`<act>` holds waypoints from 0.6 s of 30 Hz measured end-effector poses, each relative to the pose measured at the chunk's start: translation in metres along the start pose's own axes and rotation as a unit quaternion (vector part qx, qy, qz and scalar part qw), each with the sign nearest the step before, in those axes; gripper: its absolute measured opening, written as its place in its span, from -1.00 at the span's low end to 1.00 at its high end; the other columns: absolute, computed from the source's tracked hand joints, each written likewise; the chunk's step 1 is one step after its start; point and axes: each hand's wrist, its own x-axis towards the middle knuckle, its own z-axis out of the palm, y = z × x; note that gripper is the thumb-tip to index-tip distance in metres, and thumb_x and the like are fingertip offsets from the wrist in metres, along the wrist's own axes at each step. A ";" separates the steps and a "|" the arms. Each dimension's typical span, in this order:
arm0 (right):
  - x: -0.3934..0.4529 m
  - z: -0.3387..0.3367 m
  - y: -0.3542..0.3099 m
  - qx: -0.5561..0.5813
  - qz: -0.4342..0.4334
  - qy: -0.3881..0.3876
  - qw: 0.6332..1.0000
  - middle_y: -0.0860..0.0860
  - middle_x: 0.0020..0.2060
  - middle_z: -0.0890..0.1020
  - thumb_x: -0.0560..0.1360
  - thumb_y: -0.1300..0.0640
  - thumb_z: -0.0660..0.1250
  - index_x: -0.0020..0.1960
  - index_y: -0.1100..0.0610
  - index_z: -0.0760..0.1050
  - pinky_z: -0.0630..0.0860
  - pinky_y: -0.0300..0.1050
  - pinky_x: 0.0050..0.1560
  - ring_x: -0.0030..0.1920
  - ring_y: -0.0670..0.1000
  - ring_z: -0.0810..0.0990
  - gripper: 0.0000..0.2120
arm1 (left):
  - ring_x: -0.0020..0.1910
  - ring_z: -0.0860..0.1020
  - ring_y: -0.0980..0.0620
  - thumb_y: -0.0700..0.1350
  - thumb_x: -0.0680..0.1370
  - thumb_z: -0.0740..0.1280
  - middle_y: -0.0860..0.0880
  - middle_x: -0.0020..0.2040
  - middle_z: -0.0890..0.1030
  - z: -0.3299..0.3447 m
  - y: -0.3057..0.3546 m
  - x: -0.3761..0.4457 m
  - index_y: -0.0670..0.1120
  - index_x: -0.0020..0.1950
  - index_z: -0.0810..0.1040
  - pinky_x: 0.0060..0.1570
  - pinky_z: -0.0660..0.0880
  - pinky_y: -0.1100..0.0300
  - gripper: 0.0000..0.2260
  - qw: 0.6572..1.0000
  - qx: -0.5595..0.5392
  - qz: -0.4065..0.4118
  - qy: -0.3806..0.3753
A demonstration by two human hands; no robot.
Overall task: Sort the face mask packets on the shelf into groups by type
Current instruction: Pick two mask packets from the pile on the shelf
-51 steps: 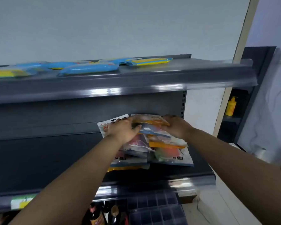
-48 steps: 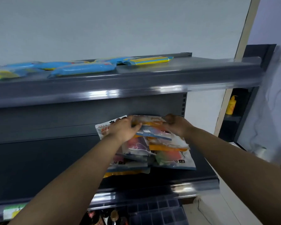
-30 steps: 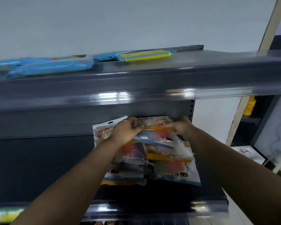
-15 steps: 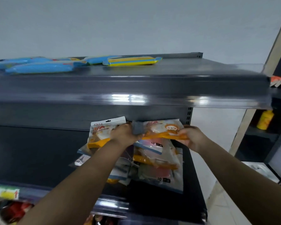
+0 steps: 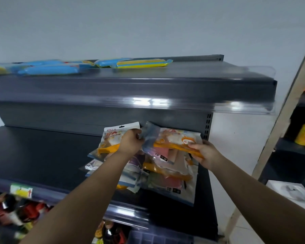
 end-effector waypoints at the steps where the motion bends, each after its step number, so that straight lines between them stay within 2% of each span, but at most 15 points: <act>1: -0.001 -0.001 0.000 0.019 -0.007 -0.011 1.000 0.08 -0.12 0.58 0.46 0.36 0.35 0.08 0.17 0.42 0.53 -0.16 -0.34 -0.18 0.01 0.58 -0.76 | 0.04 0.55 -0.23 -0.26 0.51 0.32 -0.29 0.00 0.60 -0.003 -0.001 -0.003 -0.30 0.12 0.56 -0.13 0.32 0.16 -0.79 0.999 -0.032 -0.001 0.013; 3: -0.005 0.000 -0.002 0.046 -0.028 -0.039 0.998 0.09 -0.07 0.60 0.47 0.37 0.33 0.17 0.17 0.41 0.53 -0.17 -0.31 -0.15 0.02 0.61 -0.68 | -0.08 0.52 -0.12 -0.28 0.51 0.33 -0.17 -0.12 0.54 -0.010 -0.003 -0.010 -0.27 0.16 0.55 -0.10 0.39 0.16 -0.77 0.994 -0.105 -0.013 0.032; 5: -0.007 0.002 -0.005 0.065 -0.057 -0.076 0.993 0.13 0.03 0.61 0.46 0.39 0.32 0.28 0.19 0.38 0.58 -0.18 -0.33 -0.10 0.05 0.63 -0.59 | -0.11 0.49 -0.08 -0.30 0.51 0.34 -0.04 -0.17 0.45 -0.017 -0.010 -0.015 -0.23 0.23 0.50 -0.03 0.54 -0.03 -0.71 0.981 -0.185 -0.033 0.046; 6: -0.007 0.004 -0.006 0.071 -0.069 -0.092 0.991 0.16 0.11 0.60 0.46 0.40 0.31 0.33 0.20 0.36 0.60 -0.18 -0.33 -0.06 0.07 0.63 -0.54 | -0.11 0.50 -0.10 -0.30 0.51 0.34 -0.01 -0.17 0.42 -0.020 -0.015 -0.017 -0.21 0.26 0.48 -0.04 0.57 -0.12 -0.68 0.972 -0.225 -0.045 0.056; 7: -0.008 0.007 -0.007 0.078 -0.081 -0.109 0.988 0.19 0.17 0.57 0.46 0.40 0.31 0.36 0.21 0.34 0.62 -0.17 -0.30 -0.02 0.08 0.63 -0.51 | -0.14 0.52 -0.12 -0.31 0.52 0.33 0.00 -0.16 0.41 -0.024 -0.019 -0.021 -0.20 0.28 0.46 -0.11 0.60 -0.12 -0.67 0.961 -0.262 -0.055 0.067; 9: -0.012 0.016 -0.010 0.090 -0.100 -0.128 0.983 0.18 0.20 0.56 0.46 0.40 0.31 0.38 0.21 0.30 0.63 -0.17 -0.25 -0.01 0.06 0.64 -0.48 | -0.20 0.54 -0.04 -0.33 0.52 0.32 0.00 -0.15 0.40 -0.032 -0.025 -0.030 -0.18 0.24 0.46 -0.37 0.62 0.11 -0.70 0.938 -0.326 -0.064 0.096; 11: -0.017 0.028 -0.011 0.096 -0.107 -0.145 0.979 0.14 0.15 0.58 0.46 0.40 0.31 0.37 0.19 0.30 0.62 -0.17 -0.28 -0.08 0.02 0.67 -0.49 | -0.25 0.52 0.06 -0.34 0.52 0.31 0.00 -0.17 0.41 -0.041 -0.032 -0.042 -0.15 0.21 0.47 -0.54 0.51 0.29 -0.72 0.916 -0.375 -0.064 0.128; 14: -0.027 0.049 -0.008 0.085 -0.104 -0.182 0.974 0.11 0.10 0.60 0.46 0.40 0.32 0.36 0.17 0.32 0.61 -0.16 -0.29 -0.11 0.01 0.69 -0.49 | -0.32 0.52 0.11 -0.36 0.52 0.30 0.01 -0.19 0.45 -0.057 -0.049 -0.061 -0.12 0.13 0.49 -0.55 0.46 0.34 -0.76 0.890 -0.418 -0.066 0.170; 18: -0.043 0.083 0.006 0.087 -0.077 -0.237 0.965 0.10 0.02 0.64 0.45 0.40 0.31 0.34 0.14 0.36 0.62 -0.12 -0.30 -0.17 0.01 0.71 -0.51 | -0.30 0.54 0.05 -0.36 0.52 0.29 0.02 -0.20 0.48 -0.080 -0.073 -0.089 -0.13 0.21 0.47 -0.52 0.52 0.31 -0.71 0.878 -0.425 -0.079 0.206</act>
